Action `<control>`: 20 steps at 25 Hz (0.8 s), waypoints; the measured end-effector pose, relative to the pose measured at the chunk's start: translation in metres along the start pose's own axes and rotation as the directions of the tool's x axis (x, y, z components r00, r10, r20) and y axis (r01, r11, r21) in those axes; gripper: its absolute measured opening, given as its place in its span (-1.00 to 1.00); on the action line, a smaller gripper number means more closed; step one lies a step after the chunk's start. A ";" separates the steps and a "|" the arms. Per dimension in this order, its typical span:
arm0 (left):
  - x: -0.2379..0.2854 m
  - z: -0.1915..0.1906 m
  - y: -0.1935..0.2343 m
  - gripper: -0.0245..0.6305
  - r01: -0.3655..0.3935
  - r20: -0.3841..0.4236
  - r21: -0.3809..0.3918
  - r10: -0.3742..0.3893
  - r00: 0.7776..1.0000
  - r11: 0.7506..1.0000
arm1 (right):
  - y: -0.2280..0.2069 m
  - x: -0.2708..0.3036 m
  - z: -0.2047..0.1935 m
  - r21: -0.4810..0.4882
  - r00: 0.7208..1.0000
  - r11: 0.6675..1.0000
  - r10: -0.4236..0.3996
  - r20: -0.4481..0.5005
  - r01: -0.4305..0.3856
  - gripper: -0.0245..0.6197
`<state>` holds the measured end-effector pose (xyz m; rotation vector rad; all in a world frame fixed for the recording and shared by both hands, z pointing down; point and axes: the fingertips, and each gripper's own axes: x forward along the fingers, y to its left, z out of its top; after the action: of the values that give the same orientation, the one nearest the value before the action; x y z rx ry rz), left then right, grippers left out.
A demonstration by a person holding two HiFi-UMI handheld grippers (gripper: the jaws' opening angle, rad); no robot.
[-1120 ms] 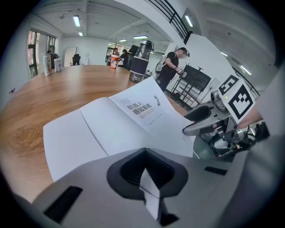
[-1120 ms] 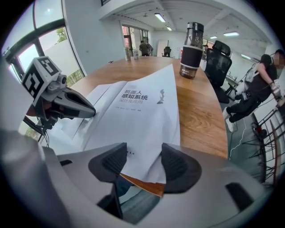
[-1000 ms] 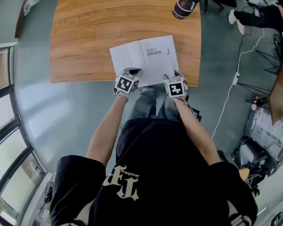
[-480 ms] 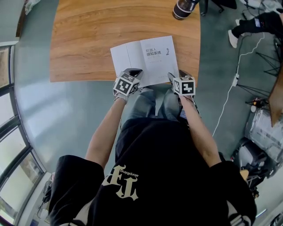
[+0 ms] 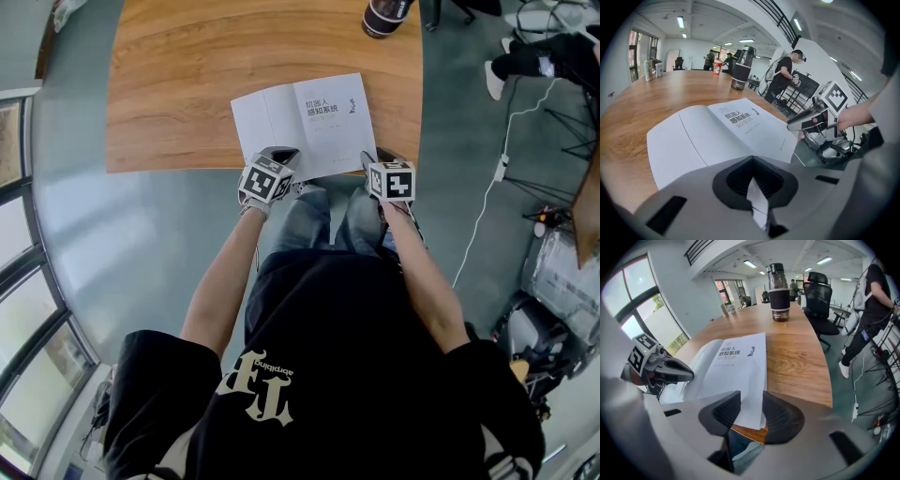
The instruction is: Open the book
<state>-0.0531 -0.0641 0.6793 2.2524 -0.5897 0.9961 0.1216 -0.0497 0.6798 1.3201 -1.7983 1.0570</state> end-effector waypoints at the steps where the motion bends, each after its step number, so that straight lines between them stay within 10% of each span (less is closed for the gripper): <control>1: 0.000 0.000 0.000 -0.91 -0.002 0.000 -0.001 0.002 1.000 1.000 | -0.002 -0.003 0.002 0.018 1.000 1.000 -0.003 0.011 0.003 -0.55; 4: -0.002 0.001 -0.001 -0.91 -0.007 0.002 -0.003 0.007 1.000 1.000 | -0.009 -0.008 0.005 0.064 1.000 0.998 -0.007 0.024 0.005 -0.88; 20: -0.024 0.072 -0.051 -0.91 0.102 0.182 -0.005 -0.099 0.978 0.995 | 0.042 -0.050 0.026 -0.071 0.991 0.995 0.080 0.103 -0.072 -0.94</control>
<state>-0.0010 -0.0722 0.6045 2.3506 -0.5513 0.7399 0.0933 -0.0447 0.6151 1.2981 -1.9595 0.9740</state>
